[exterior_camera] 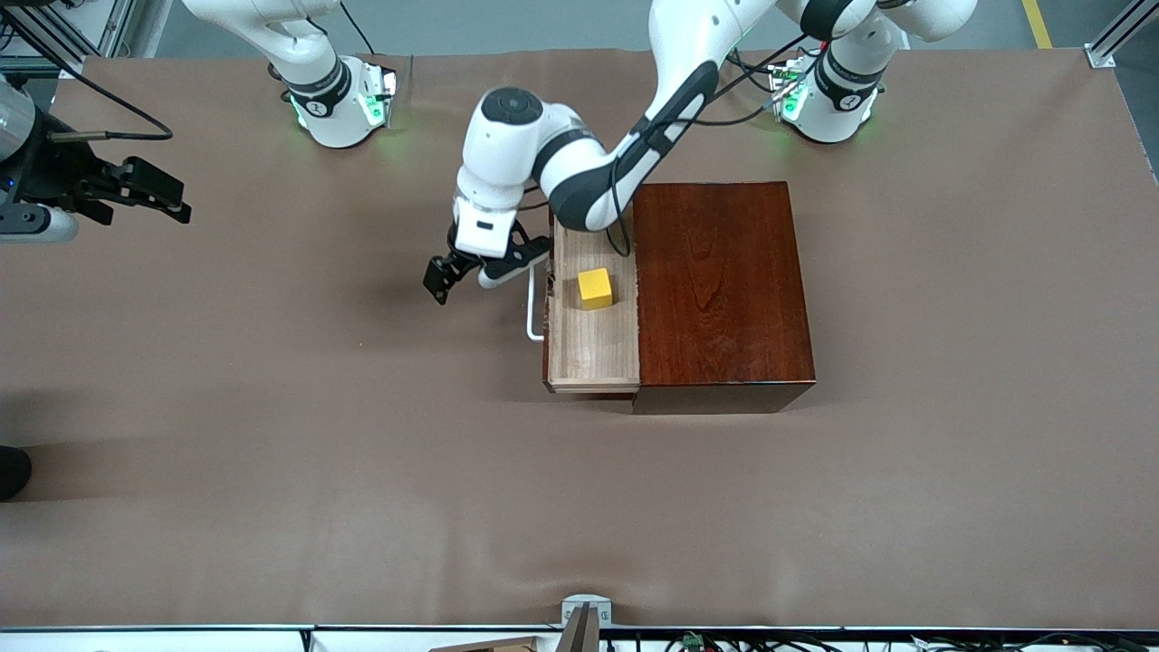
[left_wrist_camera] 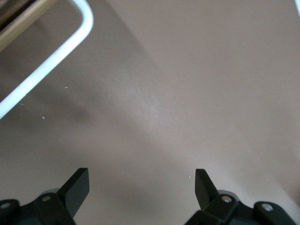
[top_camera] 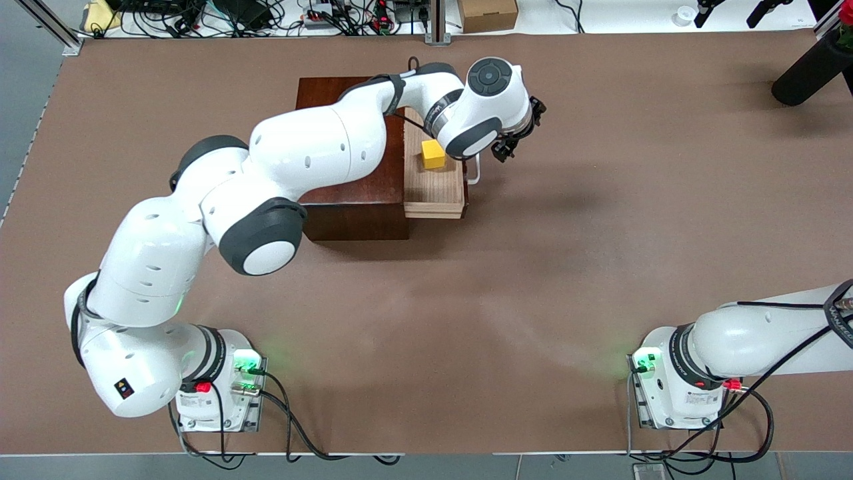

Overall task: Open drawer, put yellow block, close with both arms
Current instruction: 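Push the drawer front shut with the left gripper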

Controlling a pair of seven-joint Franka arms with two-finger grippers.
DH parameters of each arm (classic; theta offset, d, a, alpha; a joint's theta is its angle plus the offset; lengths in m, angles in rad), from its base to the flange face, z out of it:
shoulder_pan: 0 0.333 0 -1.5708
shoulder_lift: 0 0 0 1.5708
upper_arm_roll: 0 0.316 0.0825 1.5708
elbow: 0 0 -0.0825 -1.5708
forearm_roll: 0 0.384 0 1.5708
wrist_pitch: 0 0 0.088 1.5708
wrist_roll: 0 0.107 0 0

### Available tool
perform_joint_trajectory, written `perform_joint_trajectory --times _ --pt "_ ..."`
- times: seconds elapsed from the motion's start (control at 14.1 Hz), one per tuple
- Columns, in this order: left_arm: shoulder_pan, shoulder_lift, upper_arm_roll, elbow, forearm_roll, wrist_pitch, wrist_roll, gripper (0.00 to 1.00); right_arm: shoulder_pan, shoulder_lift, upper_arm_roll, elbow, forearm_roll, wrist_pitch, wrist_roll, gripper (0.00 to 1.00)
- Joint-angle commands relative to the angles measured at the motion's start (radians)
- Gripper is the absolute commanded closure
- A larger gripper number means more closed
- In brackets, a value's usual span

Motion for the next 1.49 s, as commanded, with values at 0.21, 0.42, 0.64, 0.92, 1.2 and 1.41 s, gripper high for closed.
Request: perform_joint_trajectory --times 0.21,0.42,0.64,0.92,1.2,1.41 --pt "-0.001 0.049 0.014 0.035 0.026 -0.036 -0.238 0.00 -0.010 -0.007 -0.001 -0.002 -0.021 0.010 -0.064 0.00" --pt "0.023 0.040 0.014 0.039 0.021 -0.162 -0.238 0.00 -0.010 -0.007 -0.003 -0.004 -0.021 0.017 -0.102 0.00" --pt "0.054 0.037 0.014 0.039 0.021 -0.241 -0.233 0.00 -0.009 -0.007 -0.004 -0.004 -0.024 0.026 -0.104 0.00" --pt "0.101 0.018 0.014 0.039 0.027 -0.373 -0.225 0.00 -0.007 -0.007 -0.004 -0.004 -0.039 0.026 -0.102 0.00" --pt "0.141 0.008 0.016 0.037 0.035 -0.512 -0.183 0.00 -0.006 -0.007 -0.003 -0.004 -0.046 0.025 -0.098 0.00" --pt "0.172 -0.003 0.017 0.035 0.036 -0.580 -0.169 0.00 -0.007 -0.007 -0.003 -0.004 -0.044 0.023 -0.096 0.00"
